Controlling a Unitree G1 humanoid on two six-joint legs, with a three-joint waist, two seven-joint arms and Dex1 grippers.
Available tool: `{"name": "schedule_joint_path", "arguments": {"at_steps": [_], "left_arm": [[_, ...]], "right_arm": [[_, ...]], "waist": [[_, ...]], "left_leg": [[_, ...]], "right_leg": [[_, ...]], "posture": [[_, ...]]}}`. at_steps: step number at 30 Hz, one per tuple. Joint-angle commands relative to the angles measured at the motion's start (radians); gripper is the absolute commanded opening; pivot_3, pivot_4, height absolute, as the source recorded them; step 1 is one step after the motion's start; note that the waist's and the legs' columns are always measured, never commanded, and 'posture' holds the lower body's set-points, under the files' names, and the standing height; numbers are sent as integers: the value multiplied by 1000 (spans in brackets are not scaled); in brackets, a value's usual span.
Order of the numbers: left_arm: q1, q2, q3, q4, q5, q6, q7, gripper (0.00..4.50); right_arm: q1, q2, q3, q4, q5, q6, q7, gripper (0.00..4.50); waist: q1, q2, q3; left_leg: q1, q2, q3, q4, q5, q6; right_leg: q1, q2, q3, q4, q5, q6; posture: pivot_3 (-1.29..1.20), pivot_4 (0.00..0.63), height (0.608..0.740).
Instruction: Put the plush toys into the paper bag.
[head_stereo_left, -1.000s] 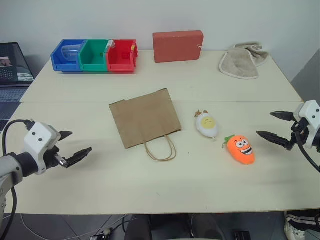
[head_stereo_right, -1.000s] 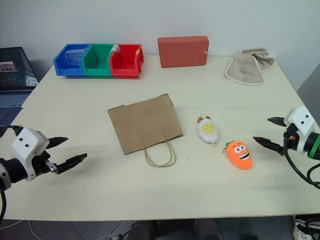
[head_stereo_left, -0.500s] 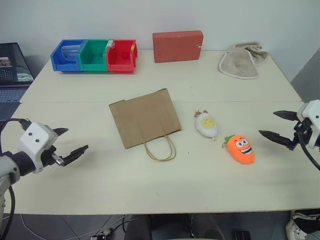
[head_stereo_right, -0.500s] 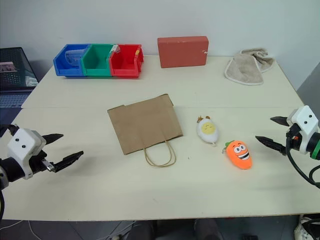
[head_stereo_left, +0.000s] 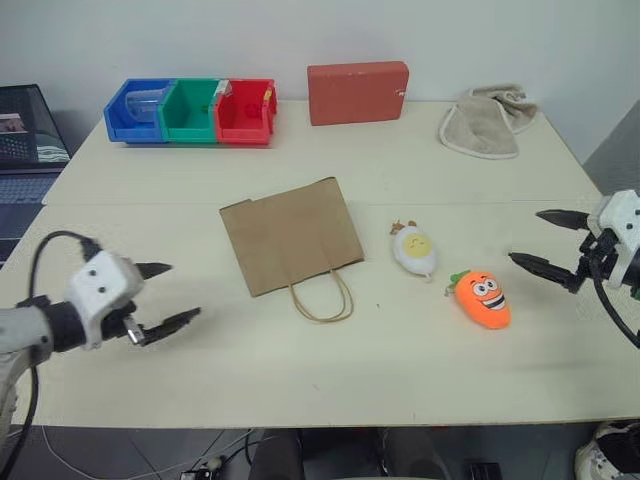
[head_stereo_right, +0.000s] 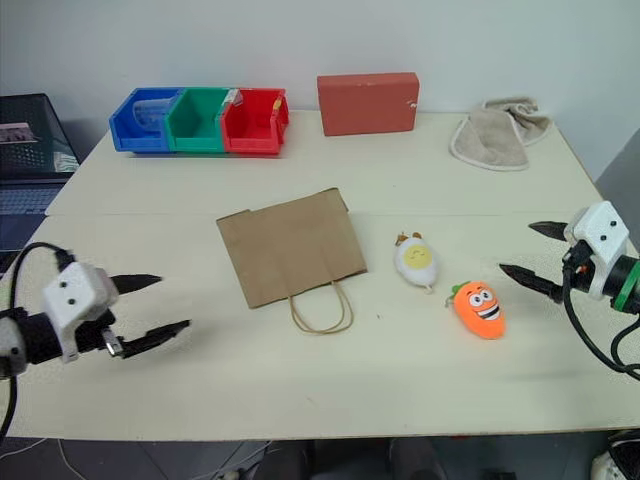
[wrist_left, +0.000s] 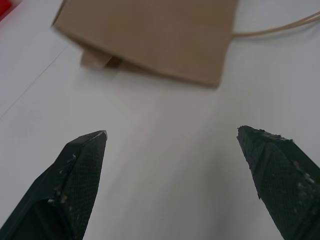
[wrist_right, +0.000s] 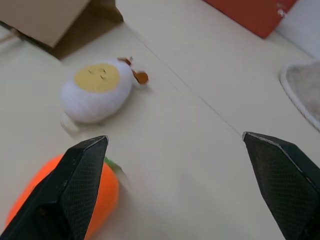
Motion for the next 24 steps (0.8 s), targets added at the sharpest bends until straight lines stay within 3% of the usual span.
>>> {"name": "schedule_joint_path", "arguments": {"at_steps": [1,4,11,20,24], "left_arm": [[-73,28,-86,-47,14,-10,-17,4473],[-205,-4,-255,-56,53,-39,-32,4473],[-349,-105,-488,9,125,-114,-72,4473],[-413,-209,-622,128,215,-255,-93,4473],[-448,-255,-647,213,259,-328,-84,3543]], "right_arm": [[6,-23,-21,-119,51,50,16,4500],[61,-14,-2,-296,127,146,13,4500],[129,3,61,-503,191,264,-35,4500],[150,15,64,-569,225,319,-77,4500],[157,20,68,-584,235,327,-87,4500]], "waist": [[1,0,0],[11,0,0],[8,0,0],[10,0,0],[12,0,0]], "left_leg": [[0,0,0,0,0,0],[0,0,-1,0,0,0],[-1,0,-1,0,0,0],[-1,0,-2,1,0,0],[-1,0,-2,2,0,0]], "right_leg": [[0,0,0,0,0,0],[0,0,-1,0,0,0],[0,1,-1,-1,0,0],[0,1,-1,-1,0,0],[1,1,-1,-1,0,0]], "posture": [[0,150,740],[0,150,740],[0,150,740],[0,150,740],[0,150,740]]}}
